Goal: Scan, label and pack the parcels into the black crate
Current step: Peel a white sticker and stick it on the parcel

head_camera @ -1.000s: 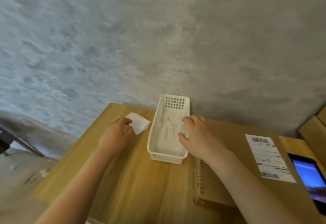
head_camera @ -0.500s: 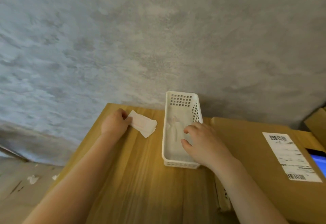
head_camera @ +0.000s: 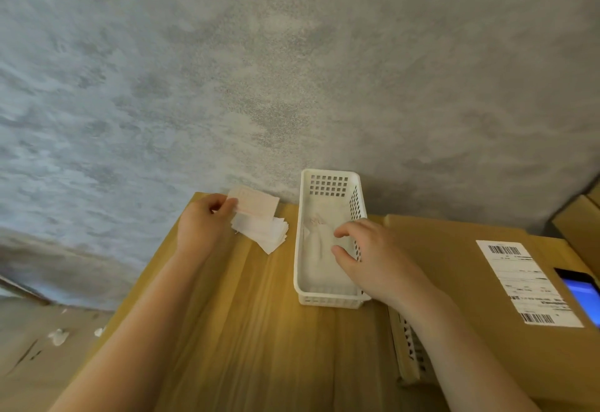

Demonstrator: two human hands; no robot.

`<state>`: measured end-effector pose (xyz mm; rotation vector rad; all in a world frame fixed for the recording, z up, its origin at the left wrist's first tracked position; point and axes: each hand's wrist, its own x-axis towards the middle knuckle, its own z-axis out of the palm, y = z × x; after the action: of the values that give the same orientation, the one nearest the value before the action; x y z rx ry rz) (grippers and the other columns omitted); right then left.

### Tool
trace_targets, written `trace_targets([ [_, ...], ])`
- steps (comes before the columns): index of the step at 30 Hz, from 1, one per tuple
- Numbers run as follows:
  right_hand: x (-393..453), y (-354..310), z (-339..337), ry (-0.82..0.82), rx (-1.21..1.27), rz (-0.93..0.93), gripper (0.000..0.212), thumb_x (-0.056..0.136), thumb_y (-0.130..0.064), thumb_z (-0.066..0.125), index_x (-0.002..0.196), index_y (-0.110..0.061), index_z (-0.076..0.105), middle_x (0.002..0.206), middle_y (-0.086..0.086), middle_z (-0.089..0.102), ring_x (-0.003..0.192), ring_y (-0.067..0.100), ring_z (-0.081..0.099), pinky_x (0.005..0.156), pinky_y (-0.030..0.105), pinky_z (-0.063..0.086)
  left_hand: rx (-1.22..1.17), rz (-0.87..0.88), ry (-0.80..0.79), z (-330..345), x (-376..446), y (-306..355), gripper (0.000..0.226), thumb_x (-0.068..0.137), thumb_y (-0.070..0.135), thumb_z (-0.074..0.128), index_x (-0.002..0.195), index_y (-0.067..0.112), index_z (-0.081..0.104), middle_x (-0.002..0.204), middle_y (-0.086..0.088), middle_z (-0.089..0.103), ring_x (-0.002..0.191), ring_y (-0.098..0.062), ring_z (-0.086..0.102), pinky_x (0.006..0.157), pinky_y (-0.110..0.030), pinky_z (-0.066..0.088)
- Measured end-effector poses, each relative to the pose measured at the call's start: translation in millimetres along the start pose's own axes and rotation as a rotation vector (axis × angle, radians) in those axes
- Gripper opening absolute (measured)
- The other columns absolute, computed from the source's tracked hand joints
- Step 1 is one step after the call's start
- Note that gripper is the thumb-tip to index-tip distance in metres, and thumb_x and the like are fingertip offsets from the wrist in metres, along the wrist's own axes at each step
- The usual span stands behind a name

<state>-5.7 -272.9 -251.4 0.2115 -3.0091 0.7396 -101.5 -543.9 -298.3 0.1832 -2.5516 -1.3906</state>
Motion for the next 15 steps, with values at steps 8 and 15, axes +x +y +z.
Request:
trace_targets([
  [8,-32.5,10.0,-21.7,0.097,0.511,0.076,0.011,0.094,-0.031,0.059,0.1,-0.034,0.068,0.089,-0.016,0.069,0.085,-0.002,0.062,0.074,0.017,0.052,-0.291,0.077,-0.067,-0.1,-69.9,84.6,0.013,0.094,0.026,0.063,0.085,0.028,0.072,0.083,-0.006,0.072,0.083,-0.024,0.067,0.075,-0.038,0.053],
  [15,-66.9,27.0,-36.3,0.058,0.704,0.134,0.011,0.093,-0.029,0.061,0.101,-0.03,0.069,0.09,-0.013,0.071,0.086,0.0,0.065,0.074,0.017,0.054,-0.306,0.071,-0.187,28.6,-120.8,109.9,0.012,0.093,0.025,0.063,0.089,0.028,0.074,0.084,-0.006,0.072,0.083,-0.019,0.067,0.074,-0.029,0.054],
])
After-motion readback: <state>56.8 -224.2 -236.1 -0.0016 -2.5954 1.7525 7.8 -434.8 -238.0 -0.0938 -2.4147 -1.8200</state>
